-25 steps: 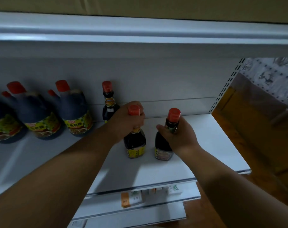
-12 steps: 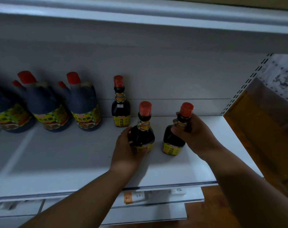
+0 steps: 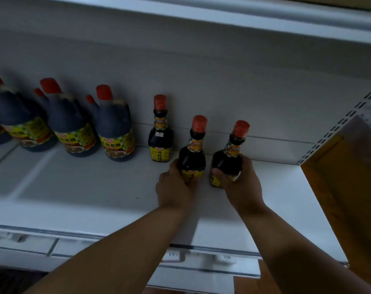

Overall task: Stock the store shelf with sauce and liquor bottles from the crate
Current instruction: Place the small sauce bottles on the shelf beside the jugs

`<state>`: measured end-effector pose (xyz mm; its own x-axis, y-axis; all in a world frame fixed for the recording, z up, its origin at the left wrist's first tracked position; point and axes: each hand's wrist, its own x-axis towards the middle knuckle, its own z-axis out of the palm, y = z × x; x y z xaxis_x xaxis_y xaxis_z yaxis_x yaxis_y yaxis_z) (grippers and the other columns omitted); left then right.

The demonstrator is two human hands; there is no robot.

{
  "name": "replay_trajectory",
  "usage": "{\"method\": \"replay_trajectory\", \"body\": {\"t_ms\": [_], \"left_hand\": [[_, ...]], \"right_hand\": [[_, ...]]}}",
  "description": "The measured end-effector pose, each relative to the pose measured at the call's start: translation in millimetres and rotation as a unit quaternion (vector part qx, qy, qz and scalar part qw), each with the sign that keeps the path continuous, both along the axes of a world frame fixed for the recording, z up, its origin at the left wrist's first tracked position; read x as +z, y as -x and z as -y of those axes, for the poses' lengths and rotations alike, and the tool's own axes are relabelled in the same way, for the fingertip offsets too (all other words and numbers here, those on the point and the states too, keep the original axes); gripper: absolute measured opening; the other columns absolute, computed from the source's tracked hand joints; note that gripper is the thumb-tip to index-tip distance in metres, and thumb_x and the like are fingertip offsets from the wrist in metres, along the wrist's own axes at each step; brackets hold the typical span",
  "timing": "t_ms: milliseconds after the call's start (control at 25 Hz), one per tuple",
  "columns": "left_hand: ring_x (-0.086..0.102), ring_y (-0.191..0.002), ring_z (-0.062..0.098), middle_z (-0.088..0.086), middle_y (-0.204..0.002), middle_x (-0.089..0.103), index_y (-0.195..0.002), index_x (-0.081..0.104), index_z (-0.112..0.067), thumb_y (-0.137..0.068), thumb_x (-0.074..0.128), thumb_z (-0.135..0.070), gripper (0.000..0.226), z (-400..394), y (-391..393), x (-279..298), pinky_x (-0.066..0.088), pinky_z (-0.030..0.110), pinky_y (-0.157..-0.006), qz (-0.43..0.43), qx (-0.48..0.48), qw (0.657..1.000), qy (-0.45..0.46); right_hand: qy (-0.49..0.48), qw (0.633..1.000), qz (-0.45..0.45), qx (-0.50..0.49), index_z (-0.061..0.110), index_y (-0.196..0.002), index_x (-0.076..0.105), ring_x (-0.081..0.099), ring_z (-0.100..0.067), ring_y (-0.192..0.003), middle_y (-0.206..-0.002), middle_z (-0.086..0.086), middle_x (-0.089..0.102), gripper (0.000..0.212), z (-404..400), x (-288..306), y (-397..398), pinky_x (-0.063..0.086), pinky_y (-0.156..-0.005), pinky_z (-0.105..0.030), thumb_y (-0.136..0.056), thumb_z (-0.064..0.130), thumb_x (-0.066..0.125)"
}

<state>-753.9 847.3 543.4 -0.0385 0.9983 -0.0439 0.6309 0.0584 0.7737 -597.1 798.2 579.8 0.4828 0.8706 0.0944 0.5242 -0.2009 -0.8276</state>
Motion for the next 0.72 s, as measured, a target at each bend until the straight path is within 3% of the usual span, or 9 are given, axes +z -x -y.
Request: {"method": "replay_trajectory", "body": {"t_ms": [160, 280, 520, 720], "left_hand": [[0.044, -0.129, 0.032, 0.008, -0.142, 0.049, -0.151, 0.027, -0.021, -0.084, 0.063, -0.050, 0.080, -10.4, -29.5, 1.9, 0.039, 0.046, -0.104, -0.061, 0.031, 0.998, 0.005], [0.044, -0.126, 0.028, 0.004, -0.138, 0.050, -0.141, 0.037, -0.019, -0.072, 0.070, -0.058, 0.085, -14.6, -44.1, -2.6, 0.036, 0.042, -0.101, -0.071, 0.085, 0.994, 0.003], [0.043, -0.127, 0.031, 0.009, -0.138, 0.052, -0.140, 0.039, -0.015, -0.079, 0.070, -0.049, 0.077, -30.8, -48.5, -6.9, 0.036, 0.042, -0.103, -0.047, 0.077, 0.996, -0.007], [0.046, -0.123, 0.032, 0.011, -0.130, 0.056, -0.129, 0.044, -0.011, -0.077, 0.071, -0.051, 0.071, -35.9, -50.4, -10.1, 0.040, 0.043, -0.099, -0.047, 0.101, 0.994, -0.018]], "right_hand": [[-0.009, 0.999, 0.038, -0.018, 0.030, -0.127, 0.052, 0.054, -0.015, -0.104, -0.117, 0.002, 0.058, 0.060, -17.1, -12.2, -9.8, 0.048, -0.082, -0.033, -0.075, 0.052, 0.071], [0.018, 0.999, 0.016, -0.046, 0.030, -0.114, 0.057, 0.064, -0.017, -0.095, -0.107, 0.006, 0.065, 0.061, -29.1, -25.3, -16.3, 0.057, -0.075, -0.039, -0.063, 0.060, 0.071], [0.042, 0.997, 0.017, -0.061, 0.021, -0.121, 0.055, 0.063, -0.026, -0.100, -0.115, -0.003, 0.062, 0.066, -36.5, -34.6, -21.1, 0.053, -0.079, -0.037, -0.067, 0.050, 0.079], [0.043, 0.997, 0.023, -0.056, 0.015, -0.126, 0.053, 0.061, -0.028, -0.104, -0.121, -0.007, 0.060, 0.069, -46.1, -36.2, -24.2, 0.050, -0.081, -0.035, -0.069, 0.040, 0.083]]}}
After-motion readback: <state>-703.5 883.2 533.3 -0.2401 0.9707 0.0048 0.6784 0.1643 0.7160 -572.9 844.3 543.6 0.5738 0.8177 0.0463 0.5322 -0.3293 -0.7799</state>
